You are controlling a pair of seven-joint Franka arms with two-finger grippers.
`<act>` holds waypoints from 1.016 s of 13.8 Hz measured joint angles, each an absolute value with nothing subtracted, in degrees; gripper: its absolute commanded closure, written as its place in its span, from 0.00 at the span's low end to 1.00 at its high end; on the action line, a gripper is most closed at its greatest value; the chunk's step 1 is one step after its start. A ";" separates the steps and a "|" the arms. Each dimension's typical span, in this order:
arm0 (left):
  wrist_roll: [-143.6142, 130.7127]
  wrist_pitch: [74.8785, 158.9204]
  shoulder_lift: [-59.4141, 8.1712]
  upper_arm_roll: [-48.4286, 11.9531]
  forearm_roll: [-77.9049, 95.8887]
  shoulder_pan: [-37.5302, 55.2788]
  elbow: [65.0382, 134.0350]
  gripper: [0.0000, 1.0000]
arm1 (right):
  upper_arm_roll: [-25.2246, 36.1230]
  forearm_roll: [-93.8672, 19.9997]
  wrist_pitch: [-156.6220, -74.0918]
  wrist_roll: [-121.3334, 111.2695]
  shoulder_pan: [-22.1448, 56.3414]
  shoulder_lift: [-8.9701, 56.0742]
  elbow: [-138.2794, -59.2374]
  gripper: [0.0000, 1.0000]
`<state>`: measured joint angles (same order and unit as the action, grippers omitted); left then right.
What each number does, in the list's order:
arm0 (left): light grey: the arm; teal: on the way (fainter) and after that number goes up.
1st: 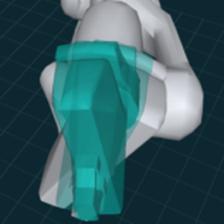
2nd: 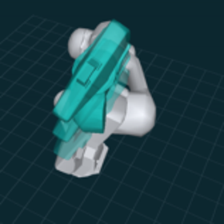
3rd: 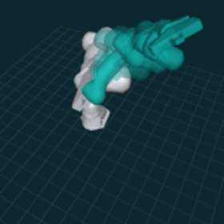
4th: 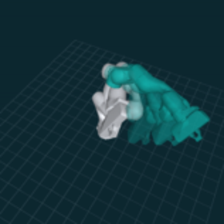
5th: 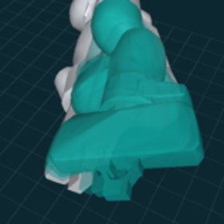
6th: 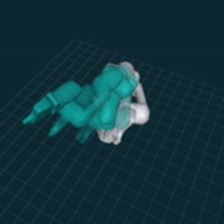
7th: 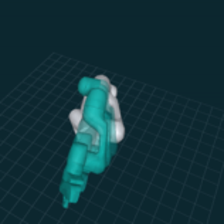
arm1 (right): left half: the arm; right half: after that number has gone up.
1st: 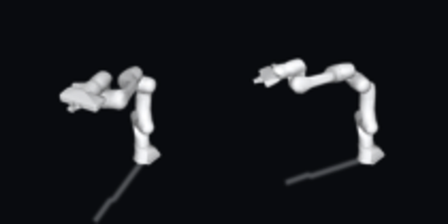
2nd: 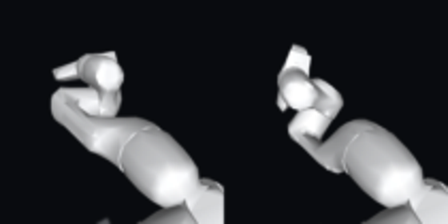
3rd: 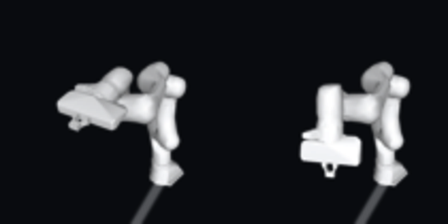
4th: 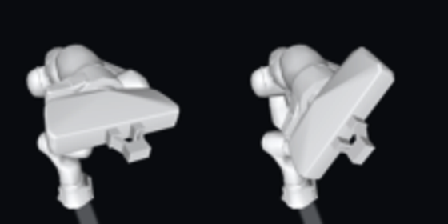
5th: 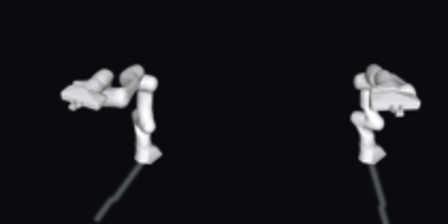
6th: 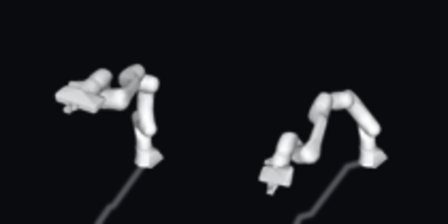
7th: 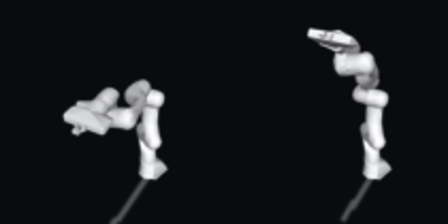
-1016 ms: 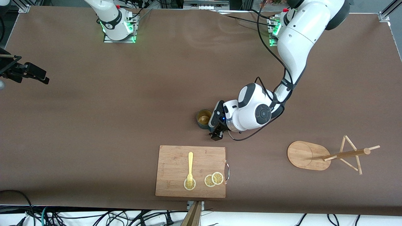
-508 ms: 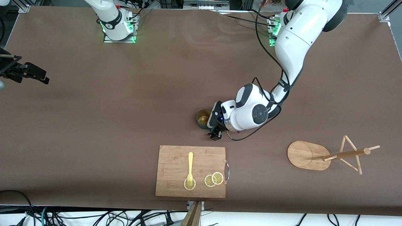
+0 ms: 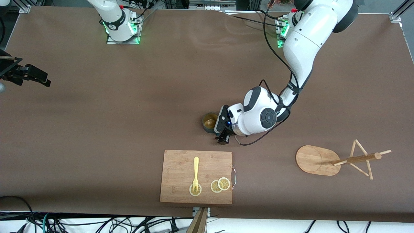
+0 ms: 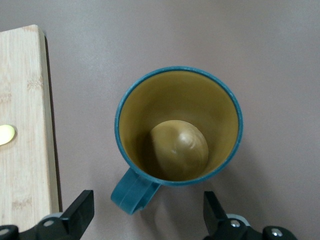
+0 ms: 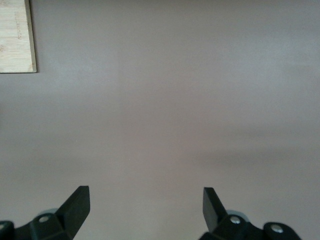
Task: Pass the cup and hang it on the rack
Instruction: 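Lower the left gripper and grasp the mug handle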
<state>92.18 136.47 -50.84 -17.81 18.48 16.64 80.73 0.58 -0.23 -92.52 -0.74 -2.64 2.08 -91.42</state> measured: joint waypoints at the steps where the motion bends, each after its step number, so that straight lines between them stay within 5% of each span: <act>1: 92.18 136.47 -50.84 -17.81 18.48 16.64 80.73 0.36 | 0.58 -0.23 -92.52 -0.74 -2.64 2.09 -91.42 0.00; 5: 92.18 135.52 -50.70 -17.71 18.48 16.58 80.70 0.38 | 0.58 -0.23 -92.52 -0.74 -2.64 2.11 -91.42 0.00; 9: 92.18 135.03 -50.46 -17.51 18.48 16.23 80.55 0.23 | 0.58 -0.23 -92.52 -0.73 -2.64 2.14 -91.42 0.00; 14: 92.18 135.03 -50.42 -17.69 18.48 16.50 80.50 0.23 | 0.58 -0.23 -92.52 -0.72 -2.64 2.15 -91.42 0.00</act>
